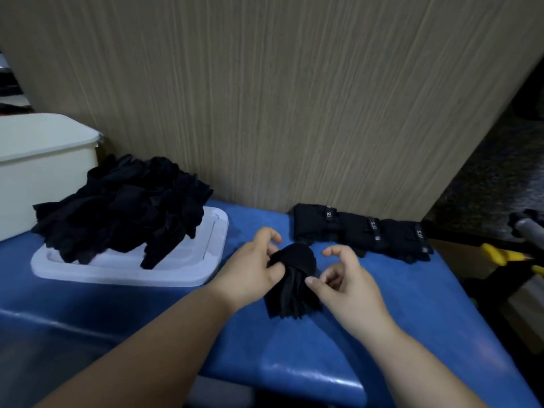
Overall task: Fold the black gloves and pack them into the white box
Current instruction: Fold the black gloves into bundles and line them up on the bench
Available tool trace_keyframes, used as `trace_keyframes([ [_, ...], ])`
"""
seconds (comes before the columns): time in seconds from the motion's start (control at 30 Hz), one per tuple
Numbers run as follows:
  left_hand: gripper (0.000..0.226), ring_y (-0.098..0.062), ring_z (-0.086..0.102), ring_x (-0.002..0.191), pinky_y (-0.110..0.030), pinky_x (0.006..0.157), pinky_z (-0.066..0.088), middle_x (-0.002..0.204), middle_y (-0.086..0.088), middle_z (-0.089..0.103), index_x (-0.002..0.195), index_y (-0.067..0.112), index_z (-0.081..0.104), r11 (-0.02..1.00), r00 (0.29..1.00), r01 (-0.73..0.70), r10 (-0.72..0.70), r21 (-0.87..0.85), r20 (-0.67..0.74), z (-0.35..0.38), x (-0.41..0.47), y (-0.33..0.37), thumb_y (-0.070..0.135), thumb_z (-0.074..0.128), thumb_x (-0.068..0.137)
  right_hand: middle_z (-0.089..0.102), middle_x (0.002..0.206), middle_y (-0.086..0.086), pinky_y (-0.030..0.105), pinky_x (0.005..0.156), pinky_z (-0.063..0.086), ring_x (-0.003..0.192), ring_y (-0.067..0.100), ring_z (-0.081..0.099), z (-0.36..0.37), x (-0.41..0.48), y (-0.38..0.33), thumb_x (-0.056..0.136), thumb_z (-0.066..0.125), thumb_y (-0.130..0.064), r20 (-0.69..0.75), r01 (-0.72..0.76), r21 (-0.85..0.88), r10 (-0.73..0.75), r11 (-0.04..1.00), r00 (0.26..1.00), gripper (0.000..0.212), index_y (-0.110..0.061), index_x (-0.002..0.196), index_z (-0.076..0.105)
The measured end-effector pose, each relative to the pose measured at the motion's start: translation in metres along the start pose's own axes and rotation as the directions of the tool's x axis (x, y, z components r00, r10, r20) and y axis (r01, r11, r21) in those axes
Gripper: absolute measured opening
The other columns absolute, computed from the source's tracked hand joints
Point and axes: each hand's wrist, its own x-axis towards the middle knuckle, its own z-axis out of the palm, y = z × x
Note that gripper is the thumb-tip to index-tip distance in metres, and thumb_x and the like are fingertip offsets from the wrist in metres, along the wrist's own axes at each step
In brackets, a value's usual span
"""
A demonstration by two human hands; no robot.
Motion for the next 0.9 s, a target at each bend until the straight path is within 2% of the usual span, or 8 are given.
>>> trace_keyframes([
  [0.13,0.022,0.000,0.055,0.073,-0.016,0.066,0.040,0.089,0.012,0.064,0.102,0.030,0.042,0.997,1.000,-0.008,0.006,-0.076,-0.028,0.002,-0.006,0.006,0.018,0.055,0.088,0.055,0.078,-0.011,0.027,0.061,0.049,0.063,0.009,0.057,-0.007,0.000,0.001,0.067,0.083,-0.025,0.023,0.148,-0.012,-0.147,0.989,0.989,0.050,-0.046,0.095,0.049],
  [0.2,0.014,-0.005,0.054,0.068,-0.018,0.064,0.042,0.078,0.009,0.063,0.092,0.030,0.048,0.995,0.999,-0.016,0.012,-0.099,-0.046,0.003,-0.009,0.007,0.019,0.057,0.089,0.053,0.083,-0.013,0.027,0.060,0.051,0.066,0.011,0.060,-0.005,0.000,0.001,0.068,0.081,-0.021,0.015,0.186,-0.011,-0.185,0.983,0.983,0.048,-0.043,0.095,0.048],
  [0.3,0.012,-0.002,0.054,0.062,-0.017,0.062,0.043,0.073,0.007,0.062,0.083,0.027,0.057,0.994,0.998,-0.016,0.009,-0.112,-0.068,0.005,-0.009,0.007,0.019,0.060,0.090,0.053,0.085,-0.012,0.017,0.061,0.047,0.068,0.010,0.062,-0.002,0.002,0.003,0.073,0.077,-0.012,-0.022,0.239,-0.039,-0.240,0.970,0.971,0.038,-0.037,0.089,0.053],
  [0.4,0.012,0.002,0.056,0.068,-0.014,0.071,0.043,0.087,0.011,0.056,0.081,0.024,0.062,0.985,0.996,-0.034,0.018,-0.172,-0.092,0.007,-0.007,0.008,0.015,0.064,0.088,0.055,0.091,-0.014,0.014,0.064,0.046,0.067,0.010,0.062,-0.001,0.004,0.004,0.075,0.074,-0.008,-0.062,0.253,-0.071,-0.258,0.965,0.964,0.032,-0.033,0.087,0.058],
  [0.47,0.014,-0.004,0.059,0.076,-0.020,0.078,0.046,0.092,0.010,0.056,0.080,0.022,0.064,0.961,0.997,-0.018,-0.003,-0.275,-0.076,0.008,-0.007,0.009,0.011,0.063,0.089,0.057,0.087,-0.014,0.015,0.063,0.046,0.067,0.010,0.061,-0.003,0.005,0.003,0.077,0.071,-0.007,-0.080,0.244,-0.073,-0.250,0.967,0.965,0.027,-0.032,0.083,0.061],
  [0.57,0.020,-0.005,0.057,0.077,-0.023,0.078,0.043,0.081,0.006,0.063,0.081,0.021,0.062,0.867,0.999,0.045,-0.028,-0.497,0.042,0.006,-0.010,0.010,0.006,0.056,0.093,0.057,0.068,-0.012,0.014,0.058,0.041,0.061,0.008,0.055,-0.006,0.006,0.004,0.082,0.066,-0.008,-0.023,0.208,-0.054,-0.209,0.977,0.978,0.025,-0.031,0.074,0.059],
  [0.7,0.022,-0.015,0.056,0.082,-0.030,0.082,0.043,0.082,-0.003,0.063,0.085,0.015,0.060,0.737,0.994,0.088,-0.026,-0.670,0.102,0.004,-0.011,0.011,0.002,0.048,0.096,0.055,0.062,-0.011,0.020,0.058,0.039,0.058,0.005,0.046,-0.008,0.007,0.002,0.090,0.059,-0.007,0.086,0.083,0.164,-0.099,0.983,0.991,0.023,-0.024,0.075,0.059],
  [0.9,0.018,-0.010,0.059,0.068,-0.020,0.064,0.049,0.075,-0.004,0.065,0.089,0.008,0.056,0.623,0.983,0.131,0.022,-0.771,0.185,0.008,-0.012,0.017,0.000,0.043,0.097,0.053,0.059,-0.007,0.022,0.055,0.035,0.055,0.006,0.042,-0.010,0.004,-0.005,0.092,0.053,-0.002,0.112,-0.042,0.314,0.007,0.948,0.994,0.025,-0.018,0.073,0.058],
])
